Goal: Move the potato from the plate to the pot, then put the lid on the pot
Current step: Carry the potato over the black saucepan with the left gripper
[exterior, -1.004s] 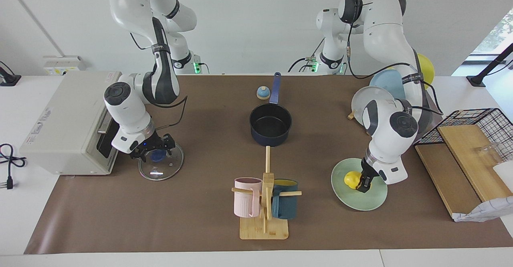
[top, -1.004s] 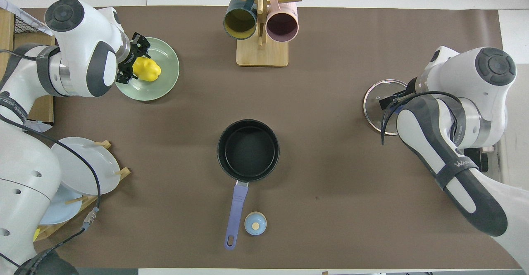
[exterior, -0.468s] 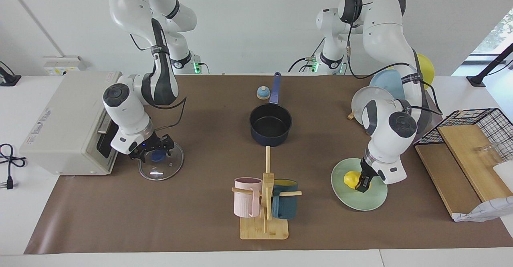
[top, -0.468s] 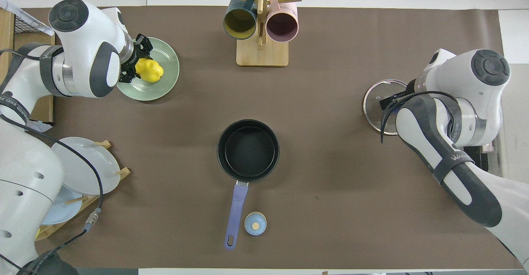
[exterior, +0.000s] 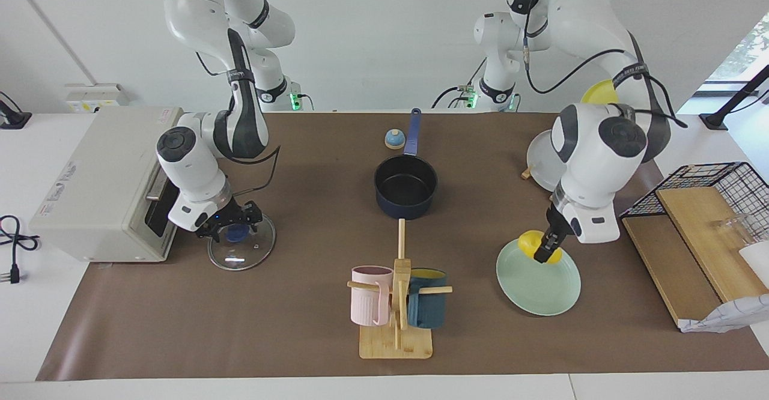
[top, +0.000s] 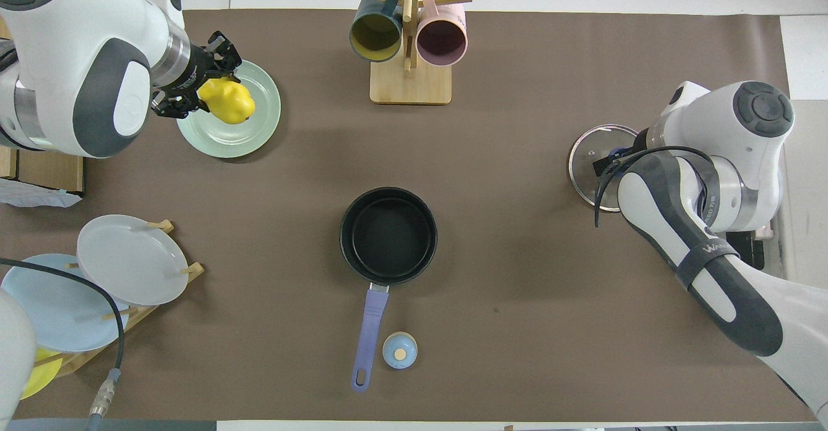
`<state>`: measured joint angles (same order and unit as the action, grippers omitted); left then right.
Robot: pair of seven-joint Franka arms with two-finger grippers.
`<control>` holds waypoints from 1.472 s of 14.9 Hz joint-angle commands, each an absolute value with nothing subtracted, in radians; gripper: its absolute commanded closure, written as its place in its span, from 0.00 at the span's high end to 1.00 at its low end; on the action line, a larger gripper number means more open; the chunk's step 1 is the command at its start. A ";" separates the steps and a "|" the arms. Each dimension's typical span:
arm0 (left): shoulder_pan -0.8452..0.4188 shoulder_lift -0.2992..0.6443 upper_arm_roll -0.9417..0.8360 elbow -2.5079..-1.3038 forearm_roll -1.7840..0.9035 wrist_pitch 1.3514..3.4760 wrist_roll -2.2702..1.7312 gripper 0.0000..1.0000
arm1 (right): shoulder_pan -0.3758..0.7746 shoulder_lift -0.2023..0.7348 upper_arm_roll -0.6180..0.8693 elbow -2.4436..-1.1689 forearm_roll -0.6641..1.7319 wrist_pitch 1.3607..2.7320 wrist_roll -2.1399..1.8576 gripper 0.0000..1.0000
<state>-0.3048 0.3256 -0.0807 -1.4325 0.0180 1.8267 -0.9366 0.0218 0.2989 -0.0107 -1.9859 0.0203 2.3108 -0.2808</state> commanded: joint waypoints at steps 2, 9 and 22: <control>-0.475 0.246 -0.069 -1.576 0.034 1.836 -0.924 0.00 | 0.014 0.293 -0.005 -1.996 0.025 2.312 -0.288 0.88; -0.621 0.118 -0.072 -1.933 0.034 2.143 -0.899 0.00 | 0.014 0.293 -0.005 -1.996 0.025 2.312 -0.288 0.75; -0.680 0.140 -0.072 -2.111 0.034 2.306 -0.828 0.00 | 0.018 0.290 -0.003 -1.930 0.025 2.215 -0.287 0.65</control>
<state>-0.6531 0.1453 -0.0865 -2.0702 0.0183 2.2679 -0.8428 0.0225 0.2987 -0.0094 -1.9607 0.0201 2.2639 -0.2810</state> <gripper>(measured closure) 0.374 0.330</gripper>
